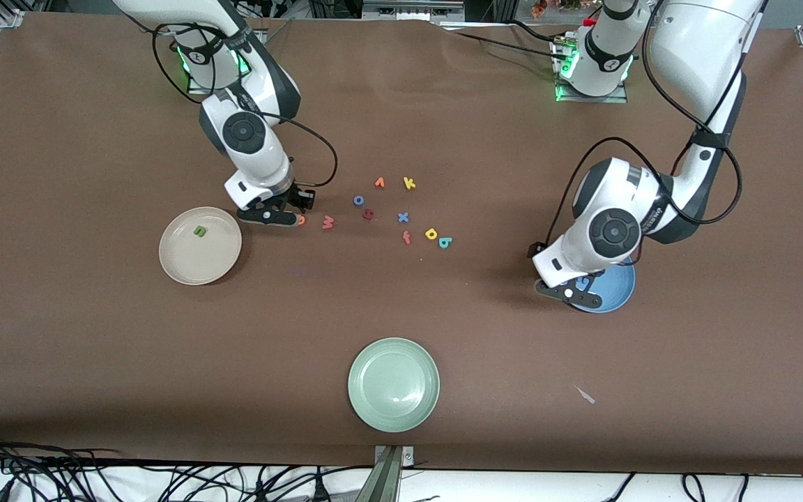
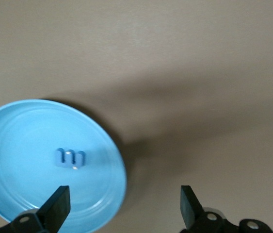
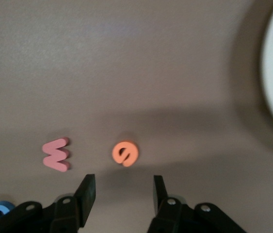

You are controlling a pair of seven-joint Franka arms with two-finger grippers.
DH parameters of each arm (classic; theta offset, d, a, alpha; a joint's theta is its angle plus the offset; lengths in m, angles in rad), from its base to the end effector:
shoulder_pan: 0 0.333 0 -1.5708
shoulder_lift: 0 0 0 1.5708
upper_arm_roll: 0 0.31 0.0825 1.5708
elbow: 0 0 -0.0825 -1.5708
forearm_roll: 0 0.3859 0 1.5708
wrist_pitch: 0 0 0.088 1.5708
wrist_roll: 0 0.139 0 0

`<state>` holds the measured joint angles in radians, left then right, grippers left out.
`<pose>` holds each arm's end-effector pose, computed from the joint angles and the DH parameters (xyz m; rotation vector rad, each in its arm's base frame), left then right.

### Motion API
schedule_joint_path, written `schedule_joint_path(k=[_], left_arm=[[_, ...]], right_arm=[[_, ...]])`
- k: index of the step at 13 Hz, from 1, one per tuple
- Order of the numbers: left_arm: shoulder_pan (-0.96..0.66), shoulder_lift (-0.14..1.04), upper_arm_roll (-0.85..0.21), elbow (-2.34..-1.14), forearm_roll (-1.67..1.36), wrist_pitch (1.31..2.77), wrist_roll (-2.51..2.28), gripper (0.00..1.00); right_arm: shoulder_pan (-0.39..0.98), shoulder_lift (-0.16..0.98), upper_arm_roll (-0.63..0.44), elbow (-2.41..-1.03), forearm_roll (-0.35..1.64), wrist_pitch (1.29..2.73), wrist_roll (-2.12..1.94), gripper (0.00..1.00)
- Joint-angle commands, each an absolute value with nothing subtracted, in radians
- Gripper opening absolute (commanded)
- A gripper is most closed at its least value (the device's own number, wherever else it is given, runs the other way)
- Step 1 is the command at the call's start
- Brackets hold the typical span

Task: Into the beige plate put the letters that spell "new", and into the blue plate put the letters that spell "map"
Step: 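Grasp the orange letter with the right gripper while the left gripper withdraws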

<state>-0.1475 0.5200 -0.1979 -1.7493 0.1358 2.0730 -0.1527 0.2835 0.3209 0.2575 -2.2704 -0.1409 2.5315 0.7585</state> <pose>0.6028 -0.1991 0.2279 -3.0478 0.3872 0.2693 0.4514 0.2768 0.1770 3.1112 -0.1725 -0.0584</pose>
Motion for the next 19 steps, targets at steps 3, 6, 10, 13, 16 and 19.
schedule_joint_path(k=[3,6,10,13,16,19], left_arm=[[-0.149,0.505,-0.199,-1.752,0.11,2.051,-0.178,1.0],[-0.149,0.503,-0.199,-1.755,0.112,2.031,-0.176,1.0],[-0.149,0.505,-0.199,-1.75,0.11,2.023,-0.178,1.0],[-0.15,0.505,-0.199,-1.752,0.11,2.023,-0.178,1.0],[-0.15,0.505,-0.199,-1.752,0.11,2.023,-0.178,1.0],[-0.15,0.508,-0.199,-1.752,0.11,2.025,-0.178,1.0]], right_arm=[[0.282,0.359,0.258,-2.246,-0.156,2.543,0.787,0.56],[0.275,0.38,0.252,-2.244,-0.17,2.586,0.784,0.56],[0.273,0.414,0.236,-2.241,-0.187,2.62,0.784,0.56],[0.282,0.432,0.235,-2.241,-0.189,2.629,0.79,0.56],[0.282,0.44,0.235,-2.243,-0.189,2.646,0.79,0.53],[0.282,0.44,0.233,-2.243,-0.192,2.646,0.788,0.33]])
